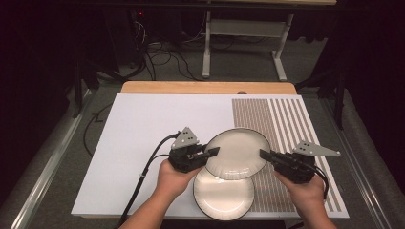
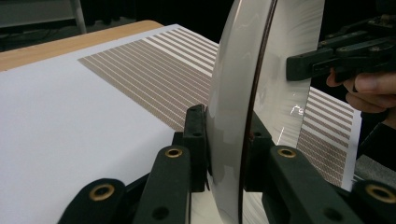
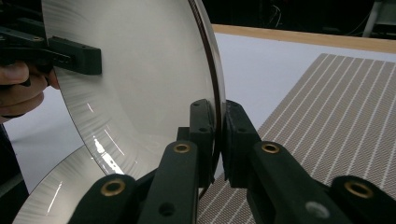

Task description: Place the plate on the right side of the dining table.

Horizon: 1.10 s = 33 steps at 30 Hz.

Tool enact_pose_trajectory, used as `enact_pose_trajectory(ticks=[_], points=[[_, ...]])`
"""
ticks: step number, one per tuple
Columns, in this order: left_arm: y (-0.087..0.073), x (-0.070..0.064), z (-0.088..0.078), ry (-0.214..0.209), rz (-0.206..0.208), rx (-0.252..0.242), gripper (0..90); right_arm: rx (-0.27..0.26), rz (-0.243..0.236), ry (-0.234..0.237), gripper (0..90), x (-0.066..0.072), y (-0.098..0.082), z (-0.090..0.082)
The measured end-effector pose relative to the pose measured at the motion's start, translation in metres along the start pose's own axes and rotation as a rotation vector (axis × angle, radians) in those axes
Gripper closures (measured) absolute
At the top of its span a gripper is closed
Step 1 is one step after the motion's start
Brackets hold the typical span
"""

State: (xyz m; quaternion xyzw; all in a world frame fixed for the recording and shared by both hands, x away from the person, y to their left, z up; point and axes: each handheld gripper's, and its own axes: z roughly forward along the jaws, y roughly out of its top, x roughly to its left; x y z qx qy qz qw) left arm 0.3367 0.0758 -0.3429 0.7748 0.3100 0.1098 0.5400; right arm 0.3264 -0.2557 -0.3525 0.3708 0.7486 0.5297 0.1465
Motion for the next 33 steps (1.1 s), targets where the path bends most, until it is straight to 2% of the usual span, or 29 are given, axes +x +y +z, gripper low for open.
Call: enact_pose_trajectory(ticks=[3,10,13,15,24,33], points=[[0.005,-0.002,0.009,0.001,0.009,0.008,76.6,-0.006,0.008,-0.017,85.8,-0.006,0.0,-0.005],[0.015,-0.004,0.033,-0.023,-0.005,0.023,76.1,-0.028,0.039,-0.048,86.0,-0.02,-0.002,-0.017],[0.018,-0.006,0.039,-0.024,0.003,0.029,76.1,-0.031,0.042,-0.064,85.9,-0.023,-0.003,-0.02],[0.021,-0.007,0.049,-0.027,0.02,0.037,76.2,-0.033,0.038,-0.082,85.7,-0.03,-0.004,-0.024],[0.031,-0.009,0.075,-0.04,0.016,0.058,75.8,-0.035,0.062,-0.133,85.5,-0.046,-0.009,-0.033],[0.044,-0.017,0.101,-0.049,0.035,0.076,75.1,-0.052,0.083,-0.182,85.2,-0.062,-0.012,-0.048]])
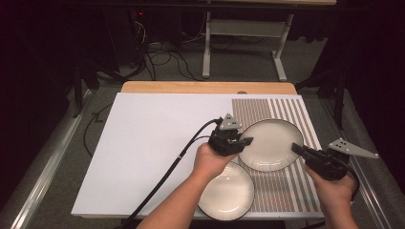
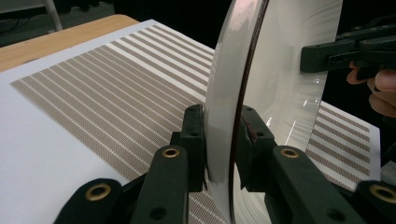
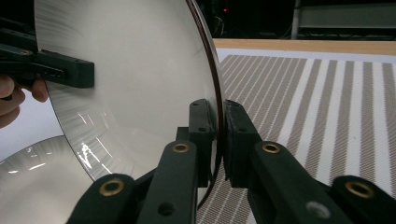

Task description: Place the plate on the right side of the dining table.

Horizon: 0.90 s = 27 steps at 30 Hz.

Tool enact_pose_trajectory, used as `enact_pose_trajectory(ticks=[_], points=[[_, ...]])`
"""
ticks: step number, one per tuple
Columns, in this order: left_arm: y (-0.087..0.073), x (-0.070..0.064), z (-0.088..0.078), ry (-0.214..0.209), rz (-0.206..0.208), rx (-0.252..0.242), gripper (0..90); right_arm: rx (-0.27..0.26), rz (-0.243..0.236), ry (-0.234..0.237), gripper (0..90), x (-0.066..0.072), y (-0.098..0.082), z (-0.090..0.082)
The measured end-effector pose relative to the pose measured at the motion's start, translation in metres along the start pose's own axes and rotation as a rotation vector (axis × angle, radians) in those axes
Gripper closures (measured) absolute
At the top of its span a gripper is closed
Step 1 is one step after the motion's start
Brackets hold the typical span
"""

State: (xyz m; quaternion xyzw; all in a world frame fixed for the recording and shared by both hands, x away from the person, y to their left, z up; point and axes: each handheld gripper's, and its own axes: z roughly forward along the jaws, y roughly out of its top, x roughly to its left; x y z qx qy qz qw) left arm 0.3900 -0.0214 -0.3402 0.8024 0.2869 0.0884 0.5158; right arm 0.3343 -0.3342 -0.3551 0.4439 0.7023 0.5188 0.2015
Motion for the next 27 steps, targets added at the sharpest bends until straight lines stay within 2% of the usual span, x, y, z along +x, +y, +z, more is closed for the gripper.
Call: enact_pose_trajectory(ticks=[6,12,18,19,27], points=[[0.002,0.0,0.02,-0.02,0.0,0.021,74.6,0.006,0.012,-0.033,85.4,-0.011,-0.004,-0.007],[0.002,0.007,0.043,-0.024,-0.015,0.049,73.1,0.022,0.028,-0.062,85.7,-0.025,-0.011,-0.005],[-0.002,0.01,0.055,-0.031,-0.03,0.061,72.4,0.037,0.028,-0.084,85.9,-0.03,-0.014,-0.003],[-0.003,0.011,0.059,-0.036,-0.042,0.073,72.2,0.042,0.024,-0.092,85.8,-0.032,-0.015,-0.002],[-0.005,0.012,0.07,-0.025,-0.041,0.117,71.4,0.062,0.024,-0.111,85.9,-0.037,-0.02,0.001]])
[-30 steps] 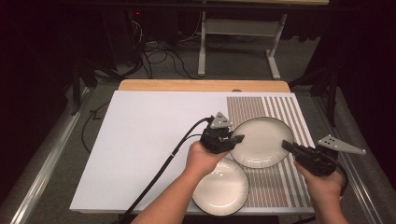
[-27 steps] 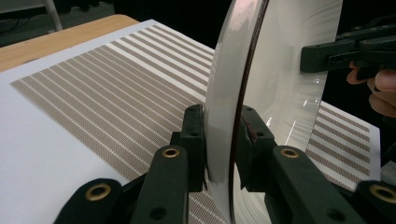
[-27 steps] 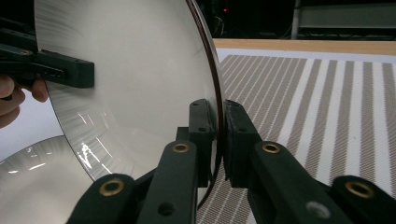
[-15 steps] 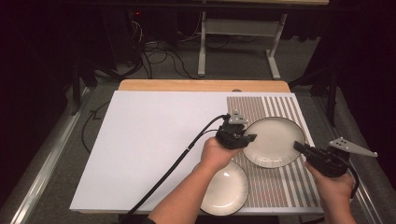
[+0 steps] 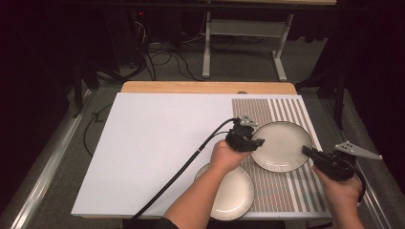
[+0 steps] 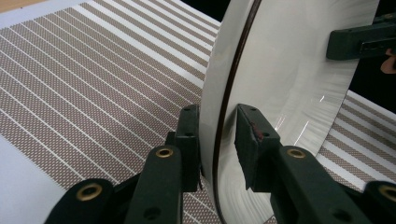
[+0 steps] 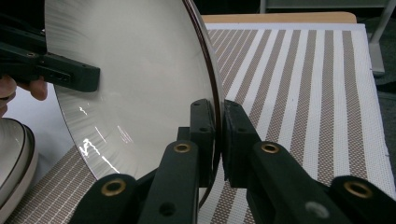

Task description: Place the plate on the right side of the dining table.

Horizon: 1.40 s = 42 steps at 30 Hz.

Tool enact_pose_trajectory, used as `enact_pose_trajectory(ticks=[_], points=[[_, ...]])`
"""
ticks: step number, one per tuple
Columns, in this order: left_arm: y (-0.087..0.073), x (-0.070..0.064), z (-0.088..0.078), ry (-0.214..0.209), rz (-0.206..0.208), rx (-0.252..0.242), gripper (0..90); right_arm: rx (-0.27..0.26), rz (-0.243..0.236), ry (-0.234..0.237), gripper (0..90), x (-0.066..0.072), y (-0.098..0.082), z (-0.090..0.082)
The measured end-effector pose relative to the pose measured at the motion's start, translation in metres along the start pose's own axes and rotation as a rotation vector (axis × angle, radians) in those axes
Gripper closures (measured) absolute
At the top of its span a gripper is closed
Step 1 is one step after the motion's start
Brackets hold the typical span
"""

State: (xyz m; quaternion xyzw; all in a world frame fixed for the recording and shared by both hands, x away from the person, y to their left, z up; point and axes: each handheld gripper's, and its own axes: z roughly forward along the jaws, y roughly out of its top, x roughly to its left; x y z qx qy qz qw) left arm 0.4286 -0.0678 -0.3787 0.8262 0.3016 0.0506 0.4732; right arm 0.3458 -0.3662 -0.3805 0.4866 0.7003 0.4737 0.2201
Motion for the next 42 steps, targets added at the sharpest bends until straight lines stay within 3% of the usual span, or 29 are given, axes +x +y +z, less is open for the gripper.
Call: enact_pose_trajectory(ticks=[8,15,19,20,27,33,36,38,42], points=[[-0.002,0.002,0.007,0.003,-0.024,0.036,70.1,0.018,-0.012,-0.017,86.1,0.0,-0.004,0.002],[0.001,0.001,0.009,0.026,-0.018,0.053,68.7,0.02,-0.007,-0.018,86.0,-0.001,-0.004,0.004],[0.001,0.001,0.004,0.041,-0.024,0.025,56.1,0.015,-0.023,-0.02,86.2,0.0,-0.003,0.004],[0.002,0.001,-0.005,0.048,-0.01,-0.01,54.7,0.019,-0.022,-0.025,86.1,0.0,-0.003,0.004],[-0.002,0.003,-0.034,0.062,-0.006,-0.083,43.6,0.023,-0.025,-0.039,85.6,0.001,-0.003,0.005],[-0.019,0.009,-0.061,0.116,-0.018,-0.116,31.3,0.027,-0.035,-0.049,85.4,0.003,-0.002,0.005],[-0.028,0.013,-0.075,0.115,-0.008,-0.126,27.0,0.033,-0.029,-0.053,85.1,0.002,-0.002,0.006],[-0.034,0.017,-0.085,0.113,-0.023,-0.149,25.5,0.034,-0.03,-0.055,84.9,0.002,-0.002,0.007],[-0.044,0.021,-0.104,0.145,-0.036,-0.169,19.7,0.039,-0.028,-0.057,84.8,0.001,-0.002,0.007]])
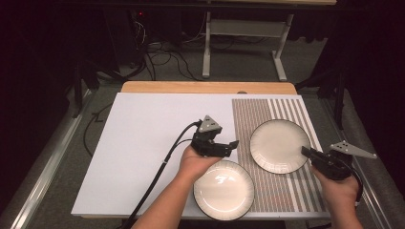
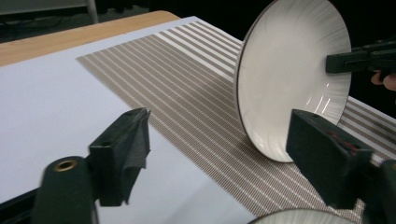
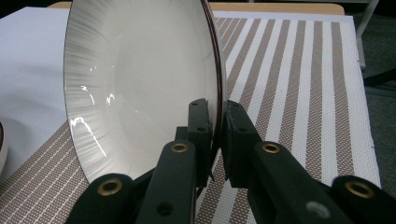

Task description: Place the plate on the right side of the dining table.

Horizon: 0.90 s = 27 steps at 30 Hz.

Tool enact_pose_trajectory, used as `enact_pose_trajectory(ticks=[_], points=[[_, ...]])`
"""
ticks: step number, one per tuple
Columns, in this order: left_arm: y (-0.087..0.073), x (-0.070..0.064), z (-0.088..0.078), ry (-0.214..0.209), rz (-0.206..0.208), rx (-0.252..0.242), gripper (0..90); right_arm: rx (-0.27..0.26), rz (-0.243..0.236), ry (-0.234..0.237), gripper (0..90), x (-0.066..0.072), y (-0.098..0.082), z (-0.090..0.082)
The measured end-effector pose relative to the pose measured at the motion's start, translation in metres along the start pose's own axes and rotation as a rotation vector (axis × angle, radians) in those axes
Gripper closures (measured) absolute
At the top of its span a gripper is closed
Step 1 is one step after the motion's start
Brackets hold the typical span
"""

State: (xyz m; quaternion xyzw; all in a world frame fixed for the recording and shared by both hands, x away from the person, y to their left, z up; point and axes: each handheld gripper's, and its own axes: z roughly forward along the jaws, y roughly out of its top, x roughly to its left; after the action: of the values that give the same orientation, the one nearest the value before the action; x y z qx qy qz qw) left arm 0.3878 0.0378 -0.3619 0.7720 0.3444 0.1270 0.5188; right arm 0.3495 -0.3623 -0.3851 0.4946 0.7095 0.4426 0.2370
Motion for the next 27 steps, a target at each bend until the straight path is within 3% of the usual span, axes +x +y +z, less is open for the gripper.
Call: enact_pose_trajectory(ticks=[5,9,15,18,24,27], points=[[-0.01,0.01,-0.024,0.042,-0.006,-0.03,14.6,0.003,-0.001,-0.004,84.7,0.001,0.001,0.001],[-0.024,0.021,-0.046,0.133,0.005,-0.033,5.0,0.007,0.003,-0.008,84.3,0.0,0.001,0.002],[-0.039,0.032,-0.07,0.147,-0.016,-0.068,0.7,0.013,0.009,-0.011,84.1,-0.001,0.002,0.003],[-0.048,0.038,-0.092,0.174,-0.009,-0.083,0.0,0.02,0.01,-0.02,83.4,-0.001,0.001,0.004],[-0.06,0.042,-0.121,0.185,-0.005,-0.107,0.1,0.027,0.015,-0.025,83.0,-0.003,0.001,0.006],[-0.073,0.042,-0.132,0.213,0.02,-0.105,0.1,0.038,0.022,-0.03,82.5,-0.004,0.001,0.008]])
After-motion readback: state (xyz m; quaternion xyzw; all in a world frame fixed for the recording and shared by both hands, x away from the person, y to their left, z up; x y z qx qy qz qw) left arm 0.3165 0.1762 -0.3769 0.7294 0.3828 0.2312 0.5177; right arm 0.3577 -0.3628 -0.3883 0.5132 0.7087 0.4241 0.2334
